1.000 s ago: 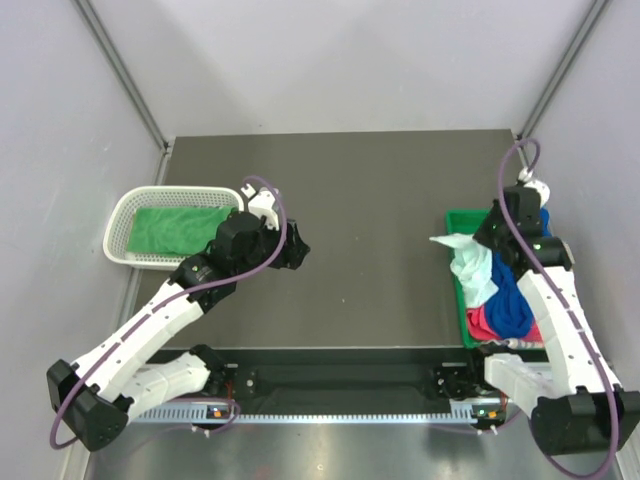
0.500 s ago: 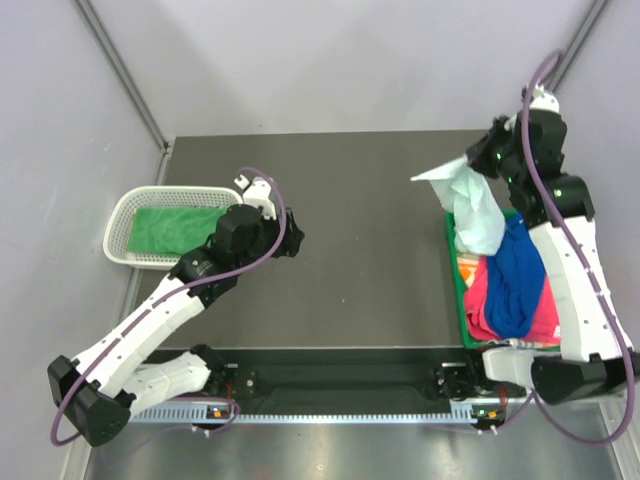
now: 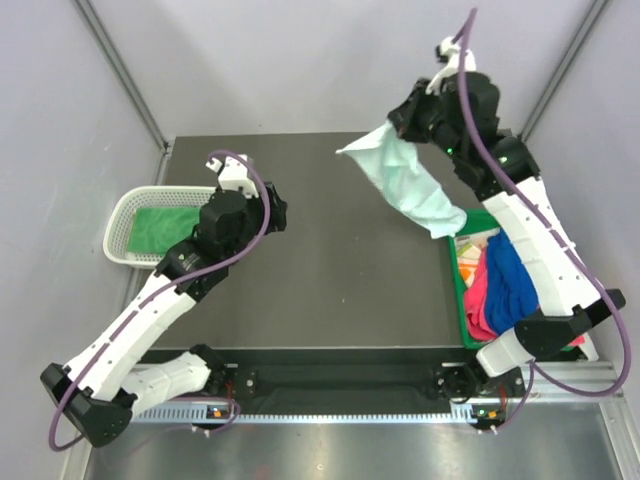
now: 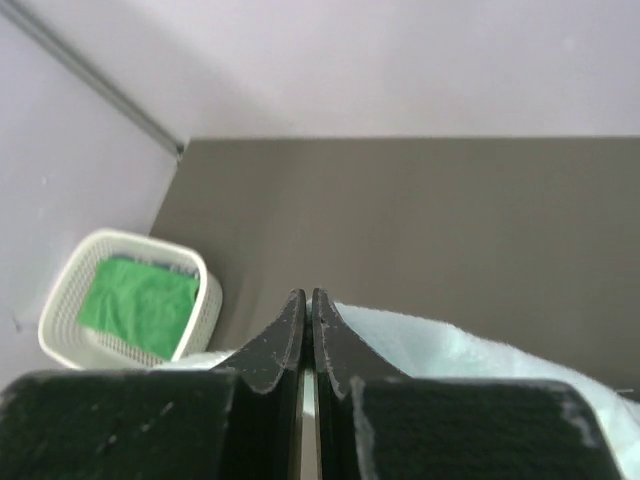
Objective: Fold and stack the towels
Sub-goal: Move the towel to the center of the board
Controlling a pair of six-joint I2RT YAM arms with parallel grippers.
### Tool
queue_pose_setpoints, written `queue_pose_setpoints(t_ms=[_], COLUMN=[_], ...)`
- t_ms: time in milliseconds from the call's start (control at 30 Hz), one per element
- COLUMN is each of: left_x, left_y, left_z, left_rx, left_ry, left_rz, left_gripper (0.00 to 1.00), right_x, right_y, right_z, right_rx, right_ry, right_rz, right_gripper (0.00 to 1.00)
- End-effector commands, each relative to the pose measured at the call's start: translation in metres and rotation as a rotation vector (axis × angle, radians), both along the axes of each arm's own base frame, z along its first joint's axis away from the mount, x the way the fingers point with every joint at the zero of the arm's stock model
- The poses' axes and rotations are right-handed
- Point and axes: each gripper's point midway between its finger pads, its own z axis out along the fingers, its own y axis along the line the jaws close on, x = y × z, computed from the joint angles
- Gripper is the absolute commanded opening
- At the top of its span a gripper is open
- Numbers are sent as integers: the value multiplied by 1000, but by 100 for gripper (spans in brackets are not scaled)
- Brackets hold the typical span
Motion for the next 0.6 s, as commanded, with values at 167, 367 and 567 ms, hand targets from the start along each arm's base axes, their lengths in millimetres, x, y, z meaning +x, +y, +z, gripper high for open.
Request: queue_pose_setpoints(t_ms=[167,367,567], left_x=[22,38,43], left_y=[44,54,52], left_z=[37,41,39], left_rx=[-63,-112,-102], left_ry=[-66,-50,-32], left_rz=[148,145,134], left_gripper=[68,67,66], right_x=[-10,22,55], right_y=[28,26,36], right_z=[37,63,79], right_rx=[-20,-50,-16], right_ry=[-114,-201,-290], right_rz=[55,27,40], right_gripper=[0,0,0])
